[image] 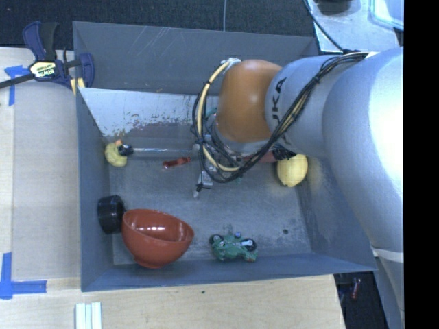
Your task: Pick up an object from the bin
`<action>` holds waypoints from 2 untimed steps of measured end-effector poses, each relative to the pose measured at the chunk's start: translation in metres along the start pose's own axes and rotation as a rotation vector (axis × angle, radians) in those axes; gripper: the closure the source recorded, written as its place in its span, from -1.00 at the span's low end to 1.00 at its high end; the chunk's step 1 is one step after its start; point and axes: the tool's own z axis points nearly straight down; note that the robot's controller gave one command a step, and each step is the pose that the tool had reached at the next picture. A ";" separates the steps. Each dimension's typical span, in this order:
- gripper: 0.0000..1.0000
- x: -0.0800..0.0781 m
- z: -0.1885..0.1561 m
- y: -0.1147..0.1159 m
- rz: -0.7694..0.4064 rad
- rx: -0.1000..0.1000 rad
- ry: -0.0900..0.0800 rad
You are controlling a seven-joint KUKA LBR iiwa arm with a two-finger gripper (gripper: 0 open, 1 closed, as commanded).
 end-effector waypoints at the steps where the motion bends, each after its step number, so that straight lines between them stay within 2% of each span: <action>1: -1.00 0.000 0.000 -0.001 0.000 0.001 0.000; 2: -1.00 -0.010 -0.026 0.001 0.018 0.000 -0.003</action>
Offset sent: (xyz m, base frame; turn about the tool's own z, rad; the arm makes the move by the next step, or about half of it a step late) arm 0.0094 0.0002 0.0291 0.0222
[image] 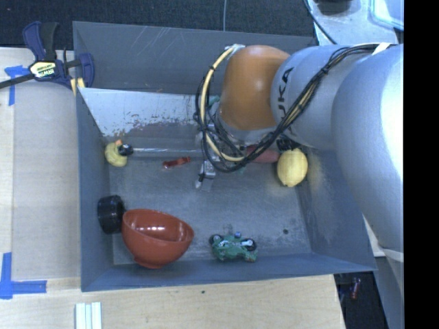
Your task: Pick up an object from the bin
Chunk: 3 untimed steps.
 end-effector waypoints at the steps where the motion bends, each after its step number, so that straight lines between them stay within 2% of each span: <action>1: 1.00 -0.001 -0.001 -0.001 -0.008 0.002 0.003; 2: 1.00 -0.001 0.006 -0.001 -0.012 0.002 0.005; 3: 1.00 0.015 0.024 0.068 -0.114 0.001 0.000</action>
Offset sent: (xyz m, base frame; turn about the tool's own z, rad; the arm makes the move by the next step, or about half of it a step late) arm 0.0000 0.0000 0.0000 0.0000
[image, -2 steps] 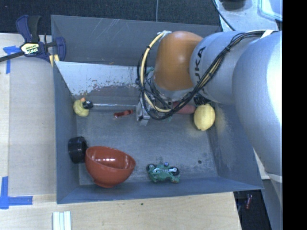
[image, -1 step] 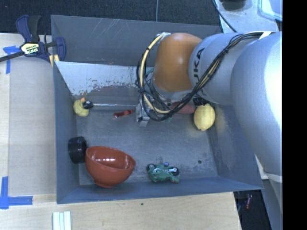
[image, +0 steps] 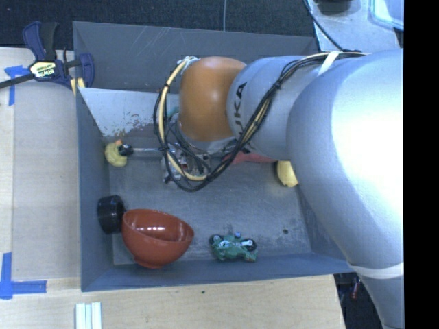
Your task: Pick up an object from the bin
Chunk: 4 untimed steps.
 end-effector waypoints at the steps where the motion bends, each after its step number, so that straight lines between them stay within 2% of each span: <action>1: 1.00 0.000 0.001 0.039 0.005 -0.002 -0.001; 2: 1.00 0.014 -0.004 0.021 -0.067 -0.003 0.000; 3: 1.00 0.018 -0.004 -0.009 -0.174 -0.001 0.000; 4: 1.00 0.030 -0.001 -0.008 -0.215 0.000 -0.004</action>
Offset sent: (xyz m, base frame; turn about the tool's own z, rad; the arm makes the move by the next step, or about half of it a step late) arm -0.0302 -0.0142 0.0105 -0.1812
